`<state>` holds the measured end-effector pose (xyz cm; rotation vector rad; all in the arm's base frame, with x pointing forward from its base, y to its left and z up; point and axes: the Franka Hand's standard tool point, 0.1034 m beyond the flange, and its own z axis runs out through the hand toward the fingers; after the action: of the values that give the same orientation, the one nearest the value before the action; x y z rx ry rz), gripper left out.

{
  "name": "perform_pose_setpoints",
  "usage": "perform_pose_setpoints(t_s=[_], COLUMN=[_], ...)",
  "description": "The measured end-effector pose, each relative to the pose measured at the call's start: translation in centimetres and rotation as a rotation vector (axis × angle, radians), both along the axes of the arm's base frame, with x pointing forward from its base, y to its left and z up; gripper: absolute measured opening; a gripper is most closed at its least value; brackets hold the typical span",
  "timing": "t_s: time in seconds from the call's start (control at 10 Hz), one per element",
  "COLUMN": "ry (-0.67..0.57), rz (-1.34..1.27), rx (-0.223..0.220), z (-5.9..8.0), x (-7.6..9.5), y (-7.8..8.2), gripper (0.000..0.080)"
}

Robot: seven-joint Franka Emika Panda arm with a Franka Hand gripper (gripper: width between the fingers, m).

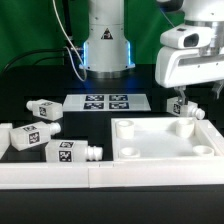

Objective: Assemble one leg

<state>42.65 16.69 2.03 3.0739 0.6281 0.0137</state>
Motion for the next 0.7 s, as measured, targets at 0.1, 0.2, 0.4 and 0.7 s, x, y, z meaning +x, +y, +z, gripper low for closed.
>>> perform_pose_setpoints(t_s=[0.1,0.2,0.4,0.7], ry=[0.003,0.001,-0.005,-0.004], rz=[0.008,0.006,-0.002,-0.002], rx=[-0.001,0.000,0.003,0.002], z=[-0.61,-1.08,-1.36,-1.38], x=[0.09,0.15,0.22,0.20], y=[-0.66,-1.06,-1.27,-1.27], gripper=[0.0649,0.0649,0.0649,0.0390])
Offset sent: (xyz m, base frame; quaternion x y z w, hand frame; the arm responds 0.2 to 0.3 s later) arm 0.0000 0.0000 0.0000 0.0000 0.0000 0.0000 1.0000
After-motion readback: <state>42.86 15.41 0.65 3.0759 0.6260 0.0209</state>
